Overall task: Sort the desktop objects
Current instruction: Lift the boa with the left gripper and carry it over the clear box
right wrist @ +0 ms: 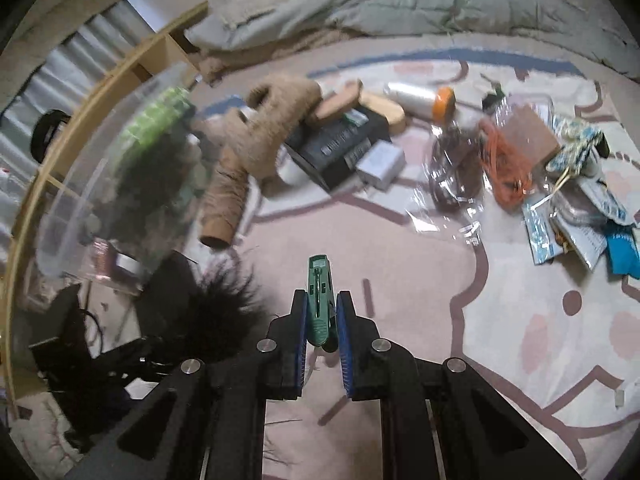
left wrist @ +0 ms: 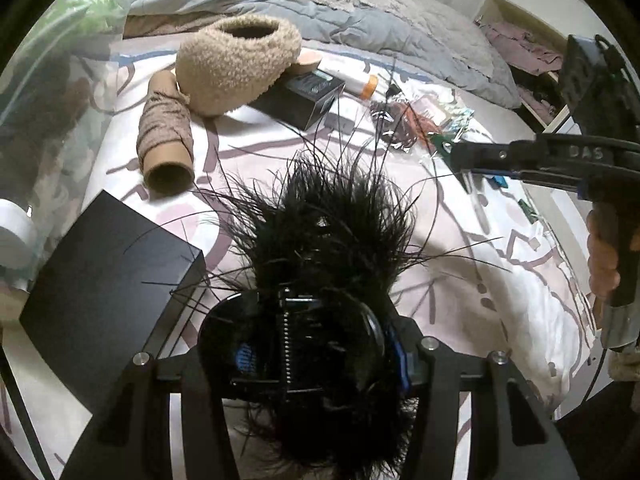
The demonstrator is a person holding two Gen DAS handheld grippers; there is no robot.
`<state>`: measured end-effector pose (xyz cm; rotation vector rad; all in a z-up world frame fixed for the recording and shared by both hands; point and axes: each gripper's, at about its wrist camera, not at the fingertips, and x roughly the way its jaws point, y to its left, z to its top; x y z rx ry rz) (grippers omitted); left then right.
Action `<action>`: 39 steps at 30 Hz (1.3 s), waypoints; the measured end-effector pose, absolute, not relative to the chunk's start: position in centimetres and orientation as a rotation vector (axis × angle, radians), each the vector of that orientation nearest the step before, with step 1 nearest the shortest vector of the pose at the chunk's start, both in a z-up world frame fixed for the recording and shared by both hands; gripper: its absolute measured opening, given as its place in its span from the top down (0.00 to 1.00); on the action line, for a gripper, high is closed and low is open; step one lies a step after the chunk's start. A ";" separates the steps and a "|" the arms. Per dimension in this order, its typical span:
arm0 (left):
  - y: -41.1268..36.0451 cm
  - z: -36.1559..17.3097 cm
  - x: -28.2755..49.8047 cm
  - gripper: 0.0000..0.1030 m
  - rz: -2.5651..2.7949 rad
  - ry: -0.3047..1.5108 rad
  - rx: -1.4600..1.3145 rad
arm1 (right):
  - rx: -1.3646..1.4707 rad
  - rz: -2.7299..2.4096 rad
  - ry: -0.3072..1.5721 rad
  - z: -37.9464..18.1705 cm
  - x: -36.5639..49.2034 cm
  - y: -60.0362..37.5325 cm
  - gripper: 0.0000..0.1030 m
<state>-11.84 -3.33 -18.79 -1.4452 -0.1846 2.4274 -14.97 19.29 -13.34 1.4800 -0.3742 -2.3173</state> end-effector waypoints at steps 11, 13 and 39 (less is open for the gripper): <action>-3.8 -15.8 -11.5 0.49 2.471 -0.162 -1.385 | 1.381 -2.310 -0.447 -10.3 -13.6 18.2 0.85; -3.9 -15.0 -11.5 0.49 2.476 -0.162 -1.369 | 1.357 -2.308 -0.456 -9.6 -13.6 17.9 0.85; -11.0 0.6 -12.3 0.49 2.818 -0.209 -0.878 | 0.959 -2.337 -0.492 1.0 -14.6 13.5 0.85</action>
